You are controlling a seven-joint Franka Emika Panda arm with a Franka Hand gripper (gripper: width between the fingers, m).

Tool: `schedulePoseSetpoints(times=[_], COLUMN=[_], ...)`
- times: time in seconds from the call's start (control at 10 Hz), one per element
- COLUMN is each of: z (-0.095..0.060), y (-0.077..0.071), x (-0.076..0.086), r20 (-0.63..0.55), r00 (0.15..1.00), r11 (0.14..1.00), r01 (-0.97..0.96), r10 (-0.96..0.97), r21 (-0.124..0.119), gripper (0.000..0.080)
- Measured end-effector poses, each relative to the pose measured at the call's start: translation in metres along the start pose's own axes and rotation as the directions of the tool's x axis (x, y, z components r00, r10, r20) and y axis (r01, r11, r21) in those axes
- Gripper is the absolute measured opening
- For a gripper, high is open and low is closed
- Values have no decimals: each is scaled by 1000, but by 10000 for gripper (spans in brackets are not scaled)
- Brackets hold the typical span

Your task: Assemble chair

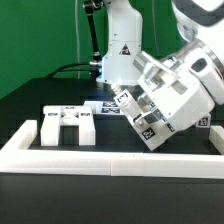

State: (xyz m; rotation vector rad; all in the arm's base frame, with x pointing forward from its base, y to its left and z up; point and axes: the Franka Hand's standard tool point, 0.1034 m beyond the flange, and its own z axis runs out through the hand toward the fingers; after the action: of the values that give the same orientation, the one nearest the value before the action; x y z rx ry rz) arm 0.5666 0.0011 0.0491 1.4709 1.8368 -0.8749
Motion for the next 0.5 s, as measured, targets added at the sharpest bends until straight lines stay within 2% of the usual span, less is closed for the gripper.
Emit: schedulePoseSetpoints(times=[0.1,0.2,0.4,0.5], z=[-1,-4,-3,-3], y=[-3,-2,-1,-1], x=[1,2,1,2], r20=[60,107,97,97], r00=[998,994,995,995], r11=[1000,1000,1000,1000], r01=[0,8,7,8], r10=[-1,-10,-8,-9], r21=[14,18,12,12], gripper=[333,333,333,449])
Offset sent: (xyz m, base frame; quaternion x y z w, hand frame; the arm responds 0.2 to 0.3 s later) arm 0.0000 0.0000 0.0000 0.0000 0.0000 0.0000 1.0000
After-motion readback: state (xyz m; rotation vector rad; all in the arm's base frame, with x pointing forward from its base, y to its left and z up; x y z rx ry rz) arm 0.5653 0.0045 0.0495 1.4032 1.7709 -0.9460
